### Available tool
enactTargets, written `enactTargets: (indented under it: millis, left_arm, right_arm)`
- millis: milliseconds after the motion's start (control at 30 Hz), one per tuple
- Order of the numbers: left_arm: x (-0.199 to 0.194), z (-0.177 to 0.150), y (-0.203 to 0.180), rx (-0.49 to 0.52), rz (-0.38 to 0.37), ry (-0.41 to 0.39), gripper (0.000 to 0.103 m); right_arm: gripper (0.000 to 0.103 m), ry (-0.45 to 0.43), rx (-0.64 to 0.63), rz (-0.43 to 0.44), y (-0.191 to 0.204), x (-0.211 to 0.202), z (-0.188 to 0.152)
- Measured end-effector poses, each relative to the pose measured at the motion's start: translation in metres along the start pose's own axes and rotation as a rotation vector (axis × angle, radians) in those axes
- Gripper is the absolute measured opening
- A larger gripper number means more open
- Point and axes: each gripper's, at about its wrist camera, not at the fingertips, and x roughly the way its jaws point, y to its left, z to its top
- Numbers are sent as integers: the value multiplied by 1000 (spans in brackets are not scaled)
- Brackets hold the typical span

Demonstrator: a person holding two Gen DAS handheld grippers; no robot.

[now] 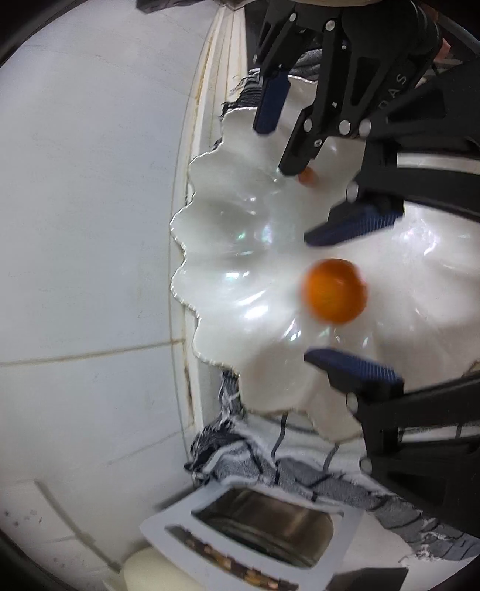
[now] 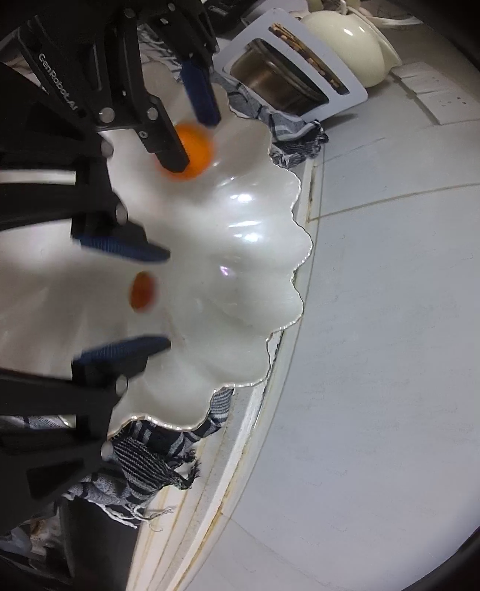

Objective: Organize fruits
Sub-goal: 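Carry the mandarin in the left gripper and the red date in the right gripper over the bowl, then open the left gripper and the right gripper to drop both fruits into the bowl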

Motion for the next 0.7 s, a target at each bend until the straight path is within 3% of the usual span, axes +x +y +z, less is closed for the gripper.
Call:
enactTargets:
  millis: [133,267,367,600,700]
  left_arm:
    - [-18,2,3,6,33,-40,66]
    - [-45,-1,9,-17,47,-94,79]
    - [-68,-5,12,-35,58,-145,86]
    - [-124,-24,2,10,112,-278,94]
    - [-147,-33,-3,20,109,-324,95]
  right_arm:
    - [49,-19,15,-20,-3,-10,-2]
    - [49,-57,23,-23,-5,-31,-5]
    - [58,-110,24,-38,-3,-56,-11]
    - [59,-220,25,-51,1,-109,-26]
    - [65,-283,18,-81,4,-135,-37]
